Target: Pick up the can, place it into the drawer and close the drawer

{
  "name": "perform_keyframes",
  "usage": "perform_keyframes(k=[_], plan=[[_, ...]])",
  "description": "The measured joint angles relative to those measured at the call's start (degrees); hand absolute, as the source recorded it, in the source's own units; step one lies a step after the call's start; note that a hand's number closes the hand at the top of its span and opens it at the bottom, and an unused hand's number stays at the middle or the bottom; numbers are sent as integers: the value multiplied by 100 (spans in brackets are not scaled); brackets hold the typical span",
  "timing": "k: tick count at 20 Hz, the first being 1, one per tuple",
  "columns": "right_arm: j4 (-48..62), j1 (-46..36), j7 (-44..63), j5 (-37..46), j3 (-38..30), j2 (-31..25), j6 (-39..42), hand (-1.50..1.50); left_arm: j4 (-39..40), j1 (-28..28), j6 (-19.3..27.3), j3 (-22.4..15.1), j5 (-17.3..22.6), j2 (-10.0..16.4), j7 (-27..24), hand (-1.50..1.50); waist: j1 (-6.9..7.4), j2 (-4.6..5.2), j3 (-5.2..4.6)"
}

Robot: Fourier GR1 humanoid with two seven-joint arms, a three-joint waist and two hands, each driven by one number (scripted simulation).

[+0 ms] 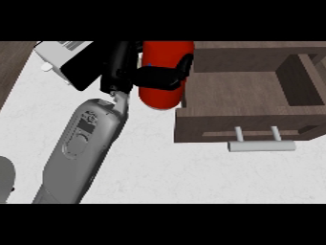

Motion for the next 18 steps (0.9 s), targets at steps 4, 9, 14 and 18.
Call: perform_keyframes(k=[4, 9, 14, 18], plan=[[101, 65, -168, 11, 24, -18, 61, -150, 562, -816, 389, -180, 146, -1, 140, 150, -29, 6, 2], [367, -110, -293, 22, -59, -86, 45, -150, 1285, -1675, 777, -344, 433, -1, 218, 150, -41, 13, 2], [379, -181, -210, -20, -84, -129, 77, -150, 2133, -2481, 1071, -471, 715, -1, 188, 150, -91, 24, 4], [347, -239, -147, 65, -5, -80, 35, -150, 2798, -2970, 1162, -558, 1039, -2, 19, 150, -120, 34, 4]])
